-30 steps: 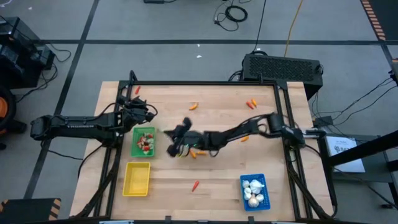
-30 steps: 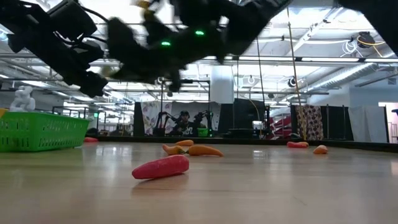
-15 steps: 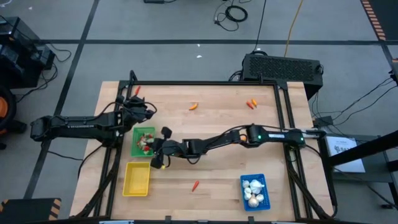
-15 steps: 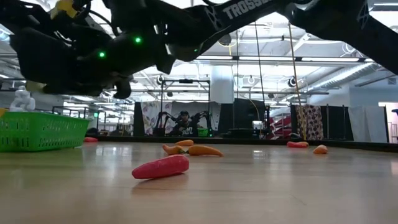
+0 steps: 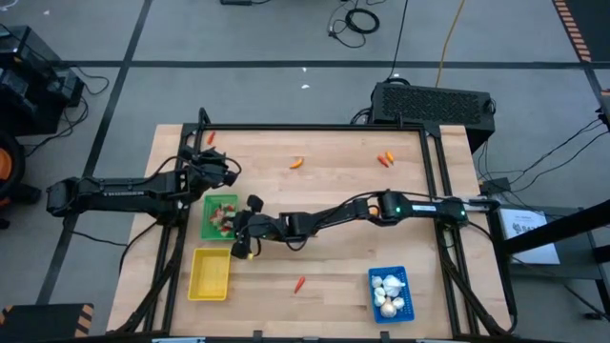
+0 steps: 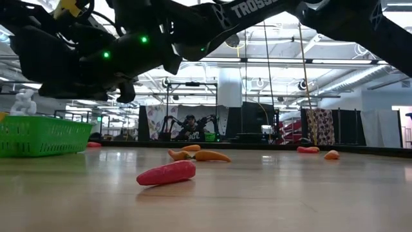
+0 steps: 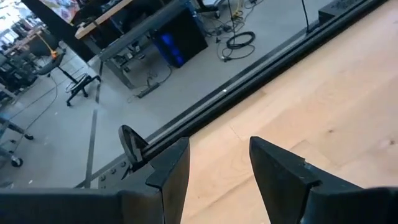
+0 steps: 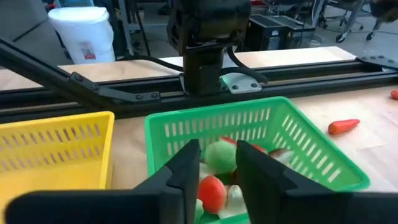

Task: Sort produce into baskets
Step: Put the yellow chili pepper into the yellow bin

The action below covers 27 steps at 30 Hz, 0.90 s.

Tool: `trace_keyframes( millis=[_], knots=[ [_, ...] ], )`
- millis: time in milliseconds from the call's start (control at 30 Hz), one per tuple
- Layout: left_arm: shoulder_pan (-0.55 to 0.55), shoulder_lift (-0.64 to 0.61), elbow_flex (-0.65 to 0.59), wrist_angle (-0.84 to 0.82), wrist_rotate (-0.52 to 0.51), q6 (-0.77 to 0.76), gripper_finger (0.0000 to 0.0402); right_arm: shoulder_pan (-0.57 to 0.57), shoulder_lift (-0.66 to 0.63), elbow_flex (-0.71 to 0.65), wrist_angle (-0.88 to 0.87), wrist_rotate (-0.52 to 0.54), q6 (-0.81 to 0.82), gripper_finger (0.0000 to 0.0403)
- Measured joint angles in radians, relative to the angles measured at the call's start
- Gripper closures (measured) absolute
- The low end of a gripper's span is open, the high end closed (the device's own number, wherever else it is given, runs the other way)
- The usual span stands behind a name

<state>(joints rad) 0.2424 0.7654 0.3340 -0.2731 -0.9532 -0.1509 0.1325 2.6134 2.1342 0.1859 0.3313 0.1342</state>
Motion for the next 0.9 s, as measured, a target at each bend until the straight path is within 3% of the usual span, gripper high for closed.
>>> trace_keyframes(
  millis=[167,400,467,600,700,833,900],
  knots=[
    [0.000,0.000,0.000,-0.005,0.077,-0.001,0.0226,0.000,-0.089,-0.002,-0.174,-0.001,-0.082,0.0274],
    [0.000,0.000,0.000,0.022,0.227,-0.001,0.0226,0.014,-0.339,-0.001,-0.759,0.065,-0.146,0.0272],
    [0.000,0.000,0.000,0.038,0.333,-0.002,0.0226,0.017,-0.404,-0.001,-0.954,0.060,-0.092,0.0274],
    [-0.008,0.000,0.000,0.102,0.637,-0.013,0.0226,0.032,-0.500,0.000,-1.311,0.063,0.077,0.0277],
    [-0.043,0.001,0.000,0.174,0.836,-0.053,0.0226,0.066,-0.524,0.000,-1.534,0.135,0.220,0.0277],
    [-0.156,0.038,0.000,0.318,0.964,-0.100,0.0226,0.151,-0.530,-0.003,-1.769,0.362,0.437,0.0277],
    [-0.239,0.082,0.000,0.415,0.976,-0.097,0.0226,0.199,-0.538,-0.026,-1.740,0.395,0.472,0.0277]
  ],
)
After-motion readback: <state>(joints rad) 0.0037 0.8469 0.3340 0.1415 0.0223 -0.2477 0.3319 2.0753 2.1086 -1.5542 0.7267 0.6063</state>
